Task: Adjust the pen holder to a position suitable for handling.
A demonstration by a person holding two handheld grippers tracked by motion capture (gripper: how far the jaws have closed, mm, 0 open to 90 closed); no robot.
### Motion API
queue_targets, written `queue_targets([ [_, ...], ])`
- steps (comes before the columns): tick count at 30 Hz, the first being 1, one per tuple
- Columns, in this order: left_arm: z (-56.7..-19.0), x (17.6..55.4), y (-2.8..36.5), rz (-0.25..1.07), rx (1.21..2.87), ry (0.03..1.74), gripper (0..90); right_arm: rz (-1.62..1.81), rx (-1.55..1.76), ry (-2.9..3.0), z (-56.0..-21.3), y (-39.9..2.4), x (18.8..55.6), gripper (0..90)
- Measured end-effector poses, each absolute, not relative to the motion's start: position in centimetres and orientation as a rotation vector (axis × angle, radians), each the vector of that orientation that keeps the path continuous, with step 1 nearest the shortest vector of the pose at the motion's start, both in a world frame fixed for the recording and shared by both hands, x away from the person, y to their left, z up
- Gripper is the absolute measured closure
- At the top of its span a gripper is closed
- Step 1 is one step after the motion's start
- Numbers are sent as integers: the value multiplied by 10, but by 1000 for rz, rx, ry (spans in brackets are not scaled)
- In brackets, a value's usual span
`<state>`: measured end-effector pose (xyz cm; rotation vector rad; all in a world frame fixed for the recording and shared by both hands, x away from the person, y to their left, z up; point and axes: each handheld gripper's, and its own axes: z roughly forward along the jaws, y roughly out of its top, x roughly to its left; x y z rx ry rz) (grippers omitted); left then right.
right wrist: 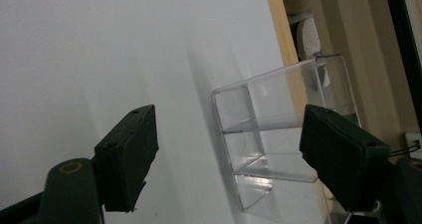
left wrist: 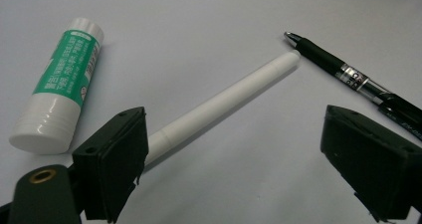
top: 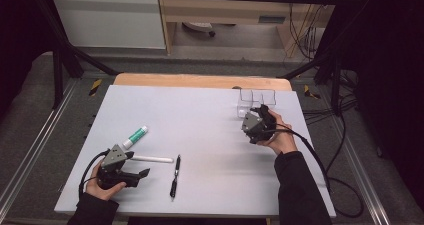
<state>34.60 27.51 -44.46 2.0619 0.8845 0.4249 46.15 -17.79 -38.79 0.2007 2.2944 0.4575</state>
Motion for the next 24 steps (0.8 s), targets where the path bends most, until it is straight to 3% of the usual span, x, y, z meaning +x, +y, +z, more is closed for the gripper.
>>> queue_targets([
  [17, -445, 346, 275, 425, 2065, 882, 121, 339, 72, 2249, -383, -164, 502, 484],
  [24, -445, 345, 275, 426, 2065, 880, 124, 303, 29, 2259, -383, -161, 513, 530],
])
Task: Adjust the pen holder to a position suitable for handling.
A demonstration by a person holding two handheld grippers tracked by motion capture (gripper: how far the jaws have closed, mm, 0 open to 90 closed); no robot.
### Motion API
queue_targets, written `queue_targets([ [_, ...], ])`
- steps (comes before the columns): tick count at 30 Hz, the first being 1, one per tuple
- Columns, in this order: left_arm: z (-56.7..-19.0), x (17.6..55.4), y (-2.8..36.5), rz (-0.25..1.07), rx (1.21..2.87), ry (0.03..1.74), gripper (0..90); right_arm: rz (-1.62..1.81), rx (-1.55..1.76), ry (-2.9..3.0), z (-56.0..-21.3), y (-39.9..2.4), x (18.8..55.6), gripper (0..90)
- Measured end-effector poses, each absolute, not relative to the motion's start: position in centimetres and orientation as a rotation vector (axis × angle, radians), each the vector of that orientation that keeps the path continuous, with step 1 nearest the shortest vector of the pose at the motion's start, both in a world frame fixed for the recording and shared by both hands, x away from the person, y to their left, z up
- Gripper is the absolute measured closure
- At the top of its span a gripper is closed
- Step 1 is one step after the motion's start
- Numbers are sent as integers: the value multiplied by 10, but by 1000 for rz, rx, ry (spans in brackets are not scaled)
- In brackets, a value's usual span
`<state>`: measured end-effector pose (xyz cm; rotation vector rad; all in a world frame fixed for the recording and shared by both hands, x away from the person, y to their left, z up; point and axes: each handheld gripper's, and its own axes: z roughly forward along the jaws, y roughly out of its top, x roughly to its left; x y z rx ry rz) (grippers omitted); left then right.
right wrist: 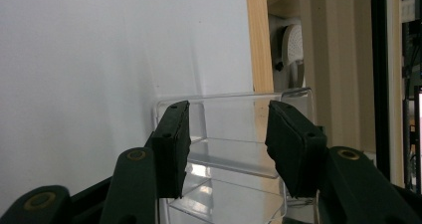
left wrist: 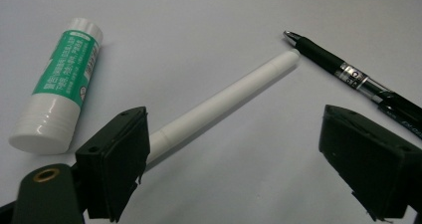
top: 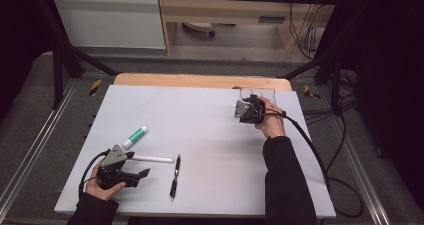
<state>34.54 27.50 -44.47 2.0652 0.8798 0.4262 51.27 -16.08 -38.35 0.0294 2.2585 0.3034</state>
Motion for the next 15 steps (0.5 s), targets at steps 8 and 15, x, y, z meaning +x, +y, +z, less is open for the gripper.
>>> queue_targets([
  [8, -445, 345, 274, 425, 2070, 875, 126, 330, 27, 2238, -379, -161, 508, 502],
  [15, -445, 346, 275, 425, 2071, 877, 129, 278, 20, 2277, -383, -162, 516, 530],
])
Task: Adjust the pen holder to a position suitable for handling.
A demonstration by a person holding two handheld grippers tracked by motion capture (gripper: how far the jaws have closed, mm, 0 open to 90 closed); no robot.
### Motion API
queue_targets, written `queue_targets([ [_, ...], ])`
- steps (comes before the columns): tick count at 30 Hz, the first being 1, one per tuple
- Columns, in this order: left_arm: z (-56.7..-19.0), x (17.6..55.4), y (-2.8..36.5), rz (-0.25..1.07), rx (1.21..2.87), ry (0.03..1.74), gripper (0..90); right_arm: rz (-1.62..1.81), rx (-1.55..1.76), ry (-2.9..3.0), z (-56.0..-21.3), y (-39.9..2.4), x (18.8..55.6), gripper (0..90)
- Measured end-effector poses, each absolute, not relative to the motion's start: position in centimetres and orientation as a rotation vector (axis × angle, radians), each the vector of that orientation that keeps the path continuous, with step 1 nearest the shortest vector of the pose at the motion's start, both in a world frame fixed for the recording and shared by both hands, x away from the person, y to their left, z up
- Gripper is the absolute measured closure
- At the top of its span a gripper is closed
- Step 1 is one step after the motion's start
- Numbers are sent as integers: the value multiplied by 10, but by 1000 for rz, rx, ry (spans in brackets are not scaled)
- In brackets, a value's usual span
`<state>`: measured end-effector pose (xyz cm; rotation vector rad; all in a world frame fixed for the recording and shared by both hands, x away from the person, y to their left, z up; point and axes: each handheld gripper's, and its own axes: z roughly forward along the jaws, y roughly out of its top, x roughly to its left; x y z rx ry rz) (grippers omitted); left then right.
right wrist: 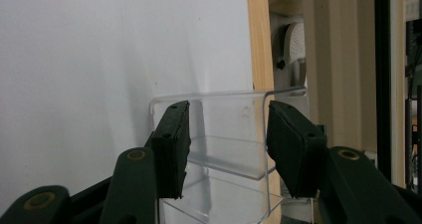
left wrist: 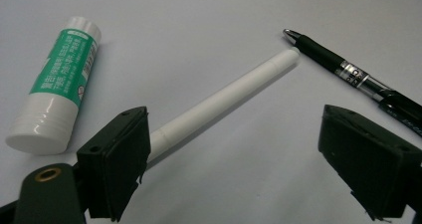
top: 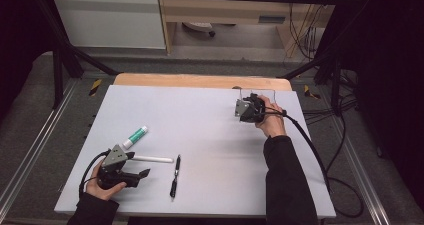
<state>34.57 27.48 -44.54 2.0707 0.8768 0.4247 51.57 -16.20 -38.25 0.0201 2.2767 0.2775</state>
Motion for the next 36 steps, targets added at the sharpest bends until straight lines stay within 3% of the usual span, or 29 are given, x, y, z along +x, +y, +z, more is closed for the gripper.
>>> queue_targets([
  [17, -445, 346, 274, 427, 2072, 870, 138, 253, -24, 2288, -376, -163, 514, 782],
  [36, -445, 345, 274, 430, 2077, 868, 144, 176, -82, 2378, -372, -158, 501, 843],
])
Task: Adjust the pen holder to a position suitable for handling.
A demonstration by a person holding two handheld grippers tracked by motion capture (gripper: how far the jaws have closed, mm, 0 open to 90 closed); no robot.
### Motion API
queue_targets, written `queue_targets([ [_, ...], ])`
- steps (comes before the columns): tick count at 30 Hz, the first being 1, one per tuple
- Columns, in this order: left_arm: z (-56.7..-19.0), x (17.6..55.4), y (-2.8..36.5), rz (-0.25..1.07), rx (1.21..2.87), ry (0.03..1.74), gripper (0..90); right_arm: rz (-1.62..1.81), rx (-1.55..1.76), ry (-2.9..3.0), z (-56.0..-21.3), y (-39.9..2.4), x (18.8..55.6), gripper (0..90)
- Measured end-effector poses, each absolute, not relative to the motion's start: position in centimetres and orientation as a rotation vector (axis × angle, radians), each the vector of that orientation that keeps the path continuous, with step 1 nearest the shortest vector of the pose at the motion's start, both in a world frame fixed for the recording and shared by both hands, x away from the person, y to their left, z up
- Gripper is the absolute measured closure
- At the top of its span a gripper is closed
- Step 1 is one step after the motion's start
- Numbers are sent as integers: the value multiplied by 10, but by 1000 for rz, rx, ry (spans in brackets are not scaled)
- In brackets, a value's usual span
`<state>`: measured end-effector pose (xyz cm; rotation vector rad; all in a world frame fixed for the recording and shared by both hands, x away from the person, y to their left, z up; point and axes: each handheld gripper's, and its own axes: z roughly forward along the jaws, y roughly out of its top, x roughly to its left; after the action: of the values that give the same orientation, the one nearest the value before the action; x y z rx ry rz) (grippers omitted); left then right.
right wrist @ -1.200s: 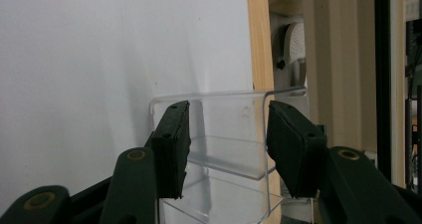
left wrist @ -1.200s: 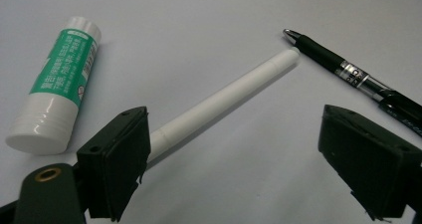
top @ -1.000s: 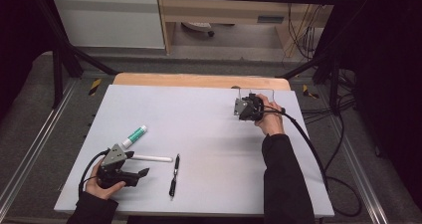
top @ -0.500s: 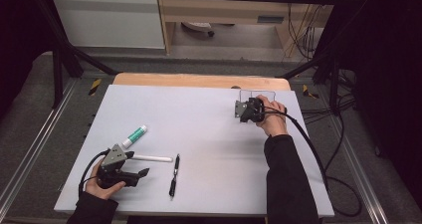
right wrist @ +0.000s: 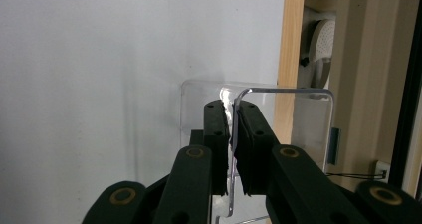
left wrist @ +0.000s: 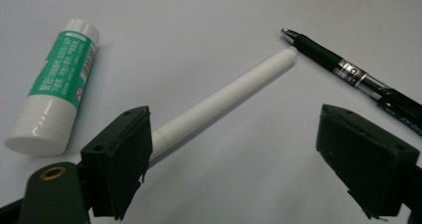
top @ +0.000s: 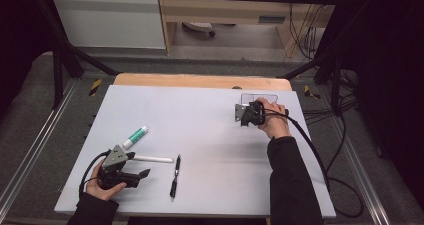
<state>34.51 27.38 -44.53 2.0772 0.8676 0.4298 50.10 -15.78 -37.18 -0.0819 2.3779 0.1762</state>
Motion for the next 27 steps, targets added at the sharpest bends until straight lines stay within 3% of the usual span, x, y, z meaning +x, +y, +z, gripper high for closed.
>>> queue_targets([
  [27, -446, 345, 273, 427, 2078, 866, 146, 93, -77, 2410, -376, -155, 488, 895],
])
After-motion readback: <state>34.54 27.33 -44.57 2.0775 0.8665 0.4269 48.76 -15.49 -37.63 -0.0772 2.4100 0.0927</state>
